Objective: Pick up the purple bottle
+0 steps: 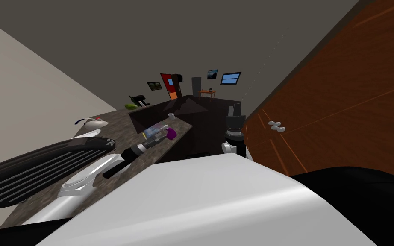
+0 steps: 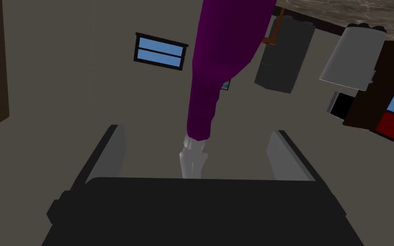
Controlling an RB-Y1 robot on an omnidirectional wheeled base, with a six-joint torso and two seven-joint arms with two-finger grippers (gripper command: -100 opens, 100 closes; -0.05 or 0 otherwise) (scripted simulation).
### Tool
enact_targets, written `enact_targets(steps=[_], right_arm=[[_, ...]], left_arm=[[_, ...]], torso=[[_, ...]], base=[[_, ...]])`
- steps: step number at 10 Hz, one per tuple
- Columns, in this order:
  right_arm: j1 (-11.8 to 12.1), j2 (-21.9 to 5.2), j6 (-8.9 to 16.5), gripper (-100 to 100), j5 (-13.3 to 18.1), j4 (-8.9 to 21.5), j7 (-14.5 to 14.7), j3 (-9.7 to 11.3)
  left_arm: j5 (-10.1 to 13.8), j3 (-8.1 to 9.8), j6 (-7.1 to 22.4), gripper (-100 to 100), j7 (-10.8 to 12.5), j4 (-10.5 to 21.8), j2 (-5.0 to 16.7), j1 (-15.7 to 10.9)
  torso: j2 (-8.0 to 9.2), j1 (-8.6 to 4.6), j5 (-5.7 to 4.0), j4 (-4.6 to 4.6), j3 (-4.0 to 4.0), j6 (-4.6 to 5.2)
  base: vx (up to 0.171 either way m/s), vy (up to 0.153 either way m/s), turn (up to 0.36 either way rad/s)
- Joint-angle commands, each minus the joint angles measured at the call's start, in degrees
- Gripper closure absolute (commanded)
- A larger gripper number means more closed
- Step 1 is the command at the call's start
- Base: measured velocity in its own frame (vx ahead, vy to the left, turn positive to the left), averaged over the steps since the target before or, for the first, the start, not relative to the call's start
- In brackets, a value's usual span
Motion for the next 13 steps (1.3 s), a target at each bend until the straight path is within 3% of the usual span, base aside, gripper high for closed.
enact_targets(steps=[1, 5, 6, 7, 8, 9, 13], right_arm=[[0.00, 0.00, 0.00, 0, 0.00, 0.00, 0.00, 0.00], [0.00, 0.00, 0.00, 0, 0.00, 0.00, 0.00, 0.00], [0.01, 0.00, 0.00, 0, 0.00, 0.00, 0.00, 0.00], [0.00, 0.00, 0.00, 0, 0.00, 0.00, 0.00, 0.00], [0.00, 0.00, 0.00, 0, 0.00, 0.00, 0.00, 0.00], [0.00, 0.00, 0.00, 0, 0.00, 0.00, 0.00, 0.00], [0.00, 0.00, 0.00, 0, 0.00, 0.00, 0.00, 0.00]], left_arm=[[-0.97, -0.31, 0.05, -100, -0.96, 0.45, 2.12, -0.28], [-3.18, -1.58, 0.11, -100, -3.16, 0.96, 6.57, -1.00], [-2.83, -1.34, 0.14, -100, -2.74, 0.83, 5.94, -0.85], [-2.89, -1.37, 0.14, 0, -2.87, 0.84, 6.04, -0.87], [-2.88, -1.37, 0.14, -100, -2.86, 0.83, 6.03, -0.88], [-2.88, -1.37, 0.14, 100, -2.86, 0.83, 6.03, -0.88], [-2.88, -1.37, 0.14, 100, -2.86, 0.83, 6.03, -0.88]], torso=[[0.00, 0.00, 0.00, 0.00, 0.00, 0.00], [-0.15, -0.17, -0.04, -0.03, -0.09, 0.01], [-0.15, -0.17, -0.04, -0.04, -0.09, -0.01], [-0.03, -0.09, -0.02, -0.01, -0.03, -0.03], [0.05, -0.03, 0.00, 0.01, 0.02, -0.03], [0.08, -0.01, 0.00, 0.02, 0.04, -0.03], [0.11, 0.01, 0.01, 0.02, 0.06, -0.03]], base=[[0.013, -0.009, -0.033], [0.046, -0.034, -0.068], [0.021, -0.017, 0.001], [0.000, 0.000, 0.000], [0.000, 0.000, 0.000], [0.000, 0.000, 0.000], [0.000, 0.000, 0.000]])
